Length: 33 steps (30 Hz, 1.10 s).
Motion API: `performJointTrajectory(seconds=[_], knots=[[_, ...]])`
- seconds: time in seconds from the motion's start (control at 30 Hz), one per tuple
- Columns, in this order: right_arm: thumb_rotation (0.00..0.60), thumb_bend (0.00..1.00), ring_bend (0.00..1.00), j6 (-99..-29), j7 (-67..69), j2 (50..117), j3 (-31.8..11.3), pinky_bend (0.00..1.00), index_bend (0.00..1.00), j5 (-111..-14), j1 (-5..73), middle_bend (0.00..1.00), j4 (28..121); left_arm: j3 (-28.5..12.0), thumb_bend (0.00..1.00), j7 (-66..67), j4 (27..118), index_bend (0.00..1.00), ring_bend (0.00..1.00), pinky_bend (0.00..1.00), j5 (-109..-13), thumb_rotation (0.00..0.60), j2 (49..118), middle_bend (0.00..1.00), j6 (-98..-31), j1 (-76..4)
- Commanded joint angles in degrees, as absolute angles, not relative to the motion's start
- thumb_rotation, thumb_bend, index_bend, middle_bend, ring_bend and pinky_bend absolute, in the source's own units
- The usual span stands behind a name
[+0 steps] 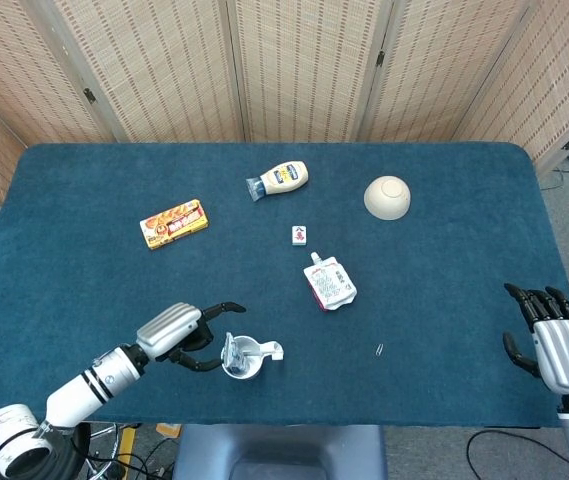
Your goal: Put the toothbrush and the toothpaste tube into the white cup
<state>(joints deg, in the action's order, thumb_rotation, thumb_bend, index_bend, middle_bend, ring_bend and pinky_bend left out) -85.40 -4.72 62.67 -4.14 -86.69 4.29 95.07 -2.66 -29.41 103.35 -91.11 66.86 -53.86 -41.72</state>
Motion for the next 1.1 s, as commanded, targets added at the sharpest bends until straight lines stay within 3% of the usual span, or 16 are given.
performJointTrajectory(seconds=[0.03,0.23,0.37,0.57,0.8,1.1], knots=[[0.6,0.34,0.21,-85.5,-4.9,62.5,-4.2,0.16,0.14,-86.7,4.3,0.26,95.3,-3.9,0.33,-31.5,103.5,0.17,0.84,0.92,-89.9,0.6,65.6,0.93,-56.9,-40.4],[0.6,0.34,0.21,-85.7,-5.3,61.6,-4.4,0.16,0.14,-87.0,4.5,0.26,96.1,-5.4,0.32,-36.5,103.6,0.19,0.75,0.91,-87.6,0.6,61.5,0.84,-61.6,-37.6],[0.6,0.34,0.21,-84.5,-3.2,60.3,-4.3,0.16,0.14,-87.1,5.0,0.26,97.5,-7.0,0.31,-32.0,102.1,0.27,0.71,0.9,-83.1,0.6,60.8,0.78,-66.5,-34.4],[0.6,0.35,0.21,-79.5,0.7,57.4,-3.3,0.16,0.14,-87.5,7.0,0.26,99.4,-7.6,0.31,-10.5,97.0,0.38,0.57,0.75,-73.1,0.6,64.1,0.67,-74.6,-28.8],[0.6,0.36,0.15,-77.3,2.5,57.7,-2.9,0.15,0.14,-88.0,8.5,0.25,98.0,-4.9,0.31,6.1,95.0,0.33,0.4,0.47,-68.3,0.6,65.7,0.52,-81.7,-22.4],[0.6,0.37,0.14,-80.4,1.0,60.2,-2.7,0.15,0.14,-87.5,6.9,0.25,96.4,-1.4,0.31,15.0,95.5,0.32,0.38,0.4,-73.4,0.6,67.7,0.5,-91.2,-15.3]])
